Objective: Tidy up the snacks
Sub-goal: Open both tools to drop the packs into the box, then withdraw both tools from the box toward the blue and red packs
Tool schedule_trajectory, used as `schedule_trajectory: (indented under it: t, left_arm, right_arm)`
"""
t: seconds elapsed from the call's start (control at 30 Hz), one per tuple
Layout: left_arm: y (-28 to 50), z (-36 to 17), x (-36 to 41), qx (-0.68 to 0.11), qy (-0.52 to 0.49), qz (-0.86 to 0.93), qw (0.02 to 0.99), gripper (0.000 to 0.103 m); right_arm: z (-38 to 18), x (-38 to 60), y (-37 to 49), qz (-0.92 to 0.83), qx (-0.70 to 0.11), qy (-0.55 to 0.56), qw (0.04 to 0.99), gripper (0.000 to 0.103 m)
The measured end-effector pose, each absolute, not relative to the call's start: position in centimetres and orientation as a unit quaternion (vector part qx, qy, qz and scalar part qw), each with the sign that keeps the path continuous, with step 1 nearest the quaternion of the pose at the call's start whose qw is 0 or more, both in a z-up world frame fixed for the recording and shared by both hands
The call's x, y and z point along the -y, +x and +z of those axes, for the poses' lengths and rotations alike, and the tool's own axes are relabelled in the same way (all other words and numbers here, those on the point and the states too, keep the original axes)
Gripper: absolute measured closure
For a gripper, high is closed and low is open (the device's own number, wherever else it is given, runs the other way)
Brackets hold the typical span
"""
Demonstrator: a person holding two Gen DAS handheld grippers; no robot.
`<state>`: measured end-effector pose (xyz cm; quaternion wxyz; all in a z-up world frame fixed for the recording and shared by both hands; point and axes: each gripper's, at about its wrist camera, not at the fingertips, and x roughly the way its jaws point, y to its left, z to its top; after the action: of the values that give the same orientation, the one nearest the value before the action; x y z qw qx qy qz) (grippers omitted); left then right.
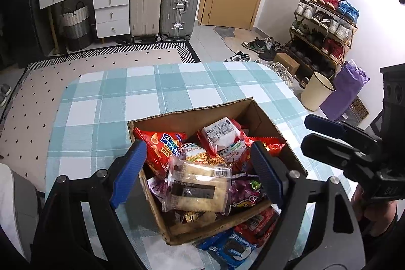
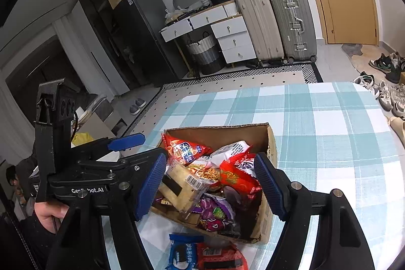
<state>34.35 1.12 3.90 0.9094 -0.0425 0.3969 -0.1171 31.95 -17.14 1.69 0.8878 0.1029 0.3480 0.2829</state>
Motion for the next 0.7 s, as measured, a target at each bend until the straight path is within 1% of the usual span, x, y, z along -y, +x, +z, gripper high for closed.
schedule_trajectory:
  t: [0.4,0.53,0.7]
  left_arm:
    - [30.8,5.6,-1.1,-0.387,-0.031,-0.104,0.916,0.020]
    - [29.1,6.2,-1.1,-0.382,-0.030,-0.100,0.918,0.020]
    - [27.3,6.8,-1.2,-0.376,-0.032,-0.094,0.921,0.019]
  right_arm:
    - [3.3,17.3,29.1,0.279,-0.338,0.095,0.894,0.029]
    - [3.8,17.3,27.8,0.278,-0.334,0.092,0.896,0.025]
    - [4.4,17.5,26.0,0.277,-0.329,0.088,0.899,0.024]
